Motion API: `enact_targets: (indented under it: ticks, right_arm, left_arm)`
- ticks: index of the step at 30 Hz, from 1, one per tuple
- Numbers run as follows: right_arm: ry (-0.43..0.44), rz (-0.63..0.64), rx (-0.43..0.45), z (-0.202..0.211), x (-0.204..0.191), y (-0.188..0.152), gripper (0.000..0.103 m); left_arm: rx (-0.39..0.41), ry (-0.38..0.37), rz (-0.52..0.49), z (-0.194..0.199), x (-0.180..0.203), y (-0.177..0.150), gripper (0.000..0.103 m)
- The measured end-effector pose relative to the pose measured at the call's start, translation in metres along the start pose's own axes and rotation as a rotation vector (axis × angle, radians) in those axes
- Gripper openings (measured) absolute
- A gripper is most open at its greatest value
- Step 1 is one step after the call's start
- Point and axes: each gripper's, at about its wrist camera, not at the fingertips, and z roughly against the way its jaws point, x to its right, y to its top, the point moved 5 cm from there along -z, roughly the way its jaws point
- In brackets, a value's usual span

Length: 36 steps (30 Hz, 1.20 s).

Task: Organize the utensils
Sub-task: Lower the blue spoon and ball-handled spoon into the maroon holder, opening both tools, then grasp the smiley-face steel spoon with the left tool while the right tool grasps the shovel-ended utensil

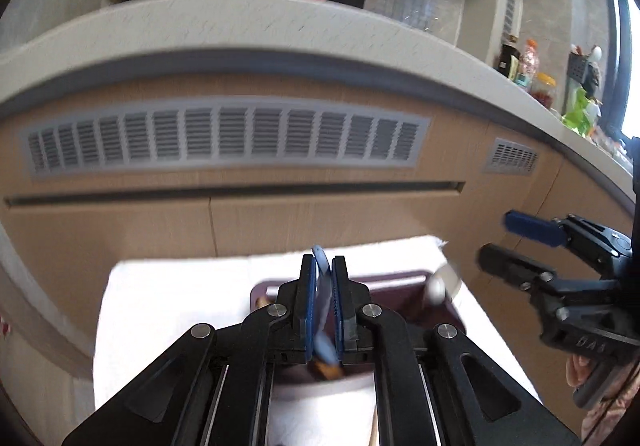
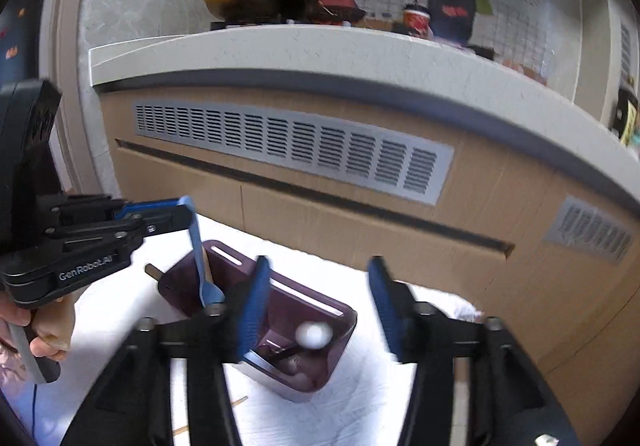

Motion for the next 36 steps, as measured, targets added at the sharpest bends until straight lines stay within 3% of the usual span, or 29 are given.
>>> enact_targets:
  ticks: [2,4,6,9,13,16,19,22,23,26,27,28,29,34,36]
  right_arm:
    - [-0.013,-0.021,0.010,0.004,0.006,-0.008,0.068]
    - [-0.031,-0.042,0.021,0.011,0.009,-0.018,0.093]
    - [-0.045,-0.070,0.025,0.016,0.011,-0.031,0.103]
    - [-0.087,-0.079,-0.017,0.020,0.005,-0.060,0.103]
    - [-0.050,-0.112,-0.133,0.012,-0.013,-0.103,0.103]
    - [-0.033,-0.130,-0.223,0.001,-0.030,-0.131,0.103]
    - [-0.079,-0.123,-0.281,-0.008,-0.047,-0.151,0.103]
    - [-0.031,-0.127,-0.340,-0.018,-0.069,-0.163,0.102]
    - [0.004,-0.121,-0.368,-0.023,-0.079,-0.167,0.101]
    - [0.044,-0.099,-0.405,-0.030,-0.104,-0.173,0.082]
    - [0.052,-0.082,-0.414,-0.032,-0.112,-0.174,0.068]
    - [0.069,-0.068,-0.424,-0.033,-0.121,-0.175,0.047]
    - [0.087,-0.067,-0.430,-0.033,-0.128,-0.175,0.039]
    - [0.251,-0.072,-0.463,-0.024,-0.162,-0.181,0.026]
    - [0.275,-0.032,-0.470,-0.017,-0.173,-0.184,0.022]
  left_arm:
    - [-0.010,-0.009,0.038,0.007,-0.006,-0.012,0.013]
    - [-0.011,0.005,0.060,0.017,-0.012,-0.026,0.031]
    - [-0.001,0.035,0.067,0.030,-0.016,-0.039,0.049]
    - [-0.003,0.092,0.047,0.047,-0.021,-0.065,0.060]
    - [-0.091,0.157,0.057,0.055,-0.032,-0.109,0.070]
    - [-0.174,0.186,0.094,0.057,-0.043,-0.143,0.072]
    - [-0.239,0.207,0.105,0.060,-0.052,-0.171,0.077]
    - [-0.285,0.240,0.102,0.065,-0.060,-0.195,0.081]
    - [-0.295,0.241,0.107,0.066,-0.062,-0.201,0.081]
    - [-0.298,0.238,0.164,0.075,-0.073,-0.215,0.083]
    - [-0.298,0.240,0.183,0.077,-0.076,-0.219,0.085]
    - [-0.298,0.246,0.206,0.080,-0.081,-0.223,0.086]
    - [-0.296,0.258,0.227,0.083,-0.087,-0.226,0.086]
    - [-0.286,0.323,0.293,0.090,-0.107,-0.230,0.088]
    - [-0.277,0.330,0.306,0.092,-0.111,-0.230,0.088]
